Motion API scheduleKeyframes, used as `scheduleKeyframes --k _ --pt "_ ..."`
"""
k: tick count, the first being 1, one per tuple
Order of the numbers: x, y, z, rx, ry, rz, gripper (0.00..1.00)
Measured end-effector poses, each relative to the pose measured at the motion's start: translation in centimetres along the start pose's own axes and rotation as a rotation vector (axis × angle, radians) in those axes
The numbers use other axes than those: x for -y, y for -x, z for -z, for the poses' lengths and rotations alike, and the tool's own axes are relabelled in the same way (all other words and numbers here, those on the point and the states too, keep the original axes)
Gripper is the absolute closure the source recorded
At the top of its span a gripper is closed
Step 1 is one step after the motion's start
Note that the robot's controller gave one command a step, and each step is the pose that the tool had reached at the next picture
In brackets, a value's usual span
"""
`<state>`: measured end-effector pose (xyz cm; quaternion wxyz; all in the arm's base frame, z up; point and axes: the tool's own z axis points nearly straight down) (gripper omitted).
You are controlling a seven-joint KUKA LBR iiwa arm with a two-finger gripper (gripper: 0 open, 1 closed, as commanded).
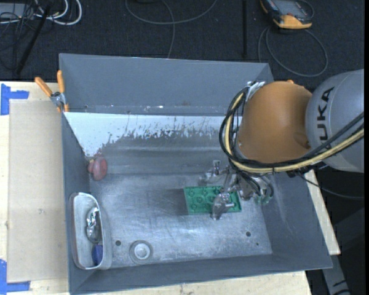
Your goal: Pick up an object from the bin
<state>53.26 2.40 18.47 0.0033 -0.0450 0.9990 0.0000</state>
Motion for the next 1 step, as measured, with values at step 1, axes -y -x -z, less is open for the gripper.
scheduleKeyframes --k 1 --pt "-0.13 0.10 8.13 0.003 0.000 0.026 1.00"
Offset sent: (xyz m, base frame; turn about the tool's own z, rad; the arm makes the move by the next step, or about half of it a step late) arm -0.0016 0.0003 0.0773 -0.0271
